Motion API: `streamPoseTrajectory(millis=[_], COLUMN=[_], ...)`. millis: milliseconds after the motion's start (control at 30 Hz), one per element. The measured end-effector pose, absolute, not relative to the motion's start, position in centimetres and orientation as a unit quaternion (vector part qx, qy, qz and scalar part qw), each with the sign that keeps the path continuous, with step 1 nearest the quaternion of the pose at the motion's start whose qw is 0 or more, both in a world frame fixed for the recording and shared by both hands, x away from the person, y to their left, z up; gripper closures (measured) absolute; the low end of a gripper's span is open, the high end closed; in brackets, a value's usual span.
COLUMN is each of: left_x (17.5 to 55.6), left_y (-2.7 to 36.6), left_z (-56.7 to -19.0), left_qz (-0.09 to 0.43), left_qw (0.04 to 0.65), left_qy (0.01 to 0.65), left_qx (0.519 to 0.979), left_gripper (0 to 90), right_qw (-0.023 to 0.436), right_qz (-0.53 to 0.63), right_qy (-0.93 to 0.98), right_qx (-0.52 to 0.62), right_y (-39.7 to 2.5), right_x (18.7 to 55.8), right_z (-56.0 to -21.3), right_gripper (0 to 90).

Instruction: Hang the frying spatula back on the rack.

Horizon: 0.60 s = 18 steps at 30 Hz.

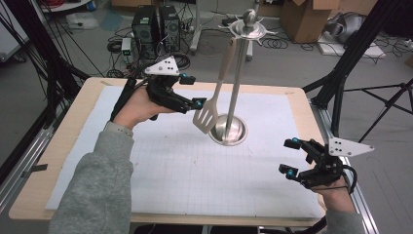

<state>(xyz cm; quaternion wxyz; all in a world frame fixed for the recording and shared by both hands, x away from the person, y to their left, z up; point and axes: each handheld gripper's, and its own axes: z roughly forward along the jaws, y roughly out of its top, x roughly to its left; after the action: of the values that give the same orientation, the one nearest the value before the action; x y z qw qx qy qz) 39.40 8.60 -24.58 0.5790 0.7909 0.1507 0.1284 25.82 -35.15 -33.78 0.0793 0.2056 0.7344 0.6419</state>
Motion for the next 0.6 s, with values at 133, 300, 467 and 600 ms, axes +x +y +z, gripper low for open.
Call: streamPoseTrajectory(millis=[133, 300, 467, 600], left_x=[38.9, 37.9, 37.3, 36.8], left_y=[9.5, 10.3, 11.2, 12.1], left_z=[-24.9, -25.3, -25.5, -25.6], left_qz=[0.131, 0.136, 0.145, 0.156], left_qw=[0.585, 0.59, 0.589, 0.589], left_qy=[0.147, 0.137, 0.139, 0.142], left_qx=[0.787, 0.784, 0.783, 0.78], left_gripper=[16.4, 16.1, 16.1, 16.1], right_qw=[0.079, 0.078, 0.077, 0.075], right_qz=[0.642, 0.64, 0.637, 0.639], right_qy=[0.734, 0.736, 0.739, 0.739], right_qx=[0.208, 0.205, 0.204, 0.201], right_y=[-35.1, -34.9, -34.6, -34.5], right_x=[25.8, 26.0, 26.2, 26.4], right_z=[-33.8, -33.8, -33.9, -33.9], right_gripper=[11.4, 11.4, 11.4, 11.4])
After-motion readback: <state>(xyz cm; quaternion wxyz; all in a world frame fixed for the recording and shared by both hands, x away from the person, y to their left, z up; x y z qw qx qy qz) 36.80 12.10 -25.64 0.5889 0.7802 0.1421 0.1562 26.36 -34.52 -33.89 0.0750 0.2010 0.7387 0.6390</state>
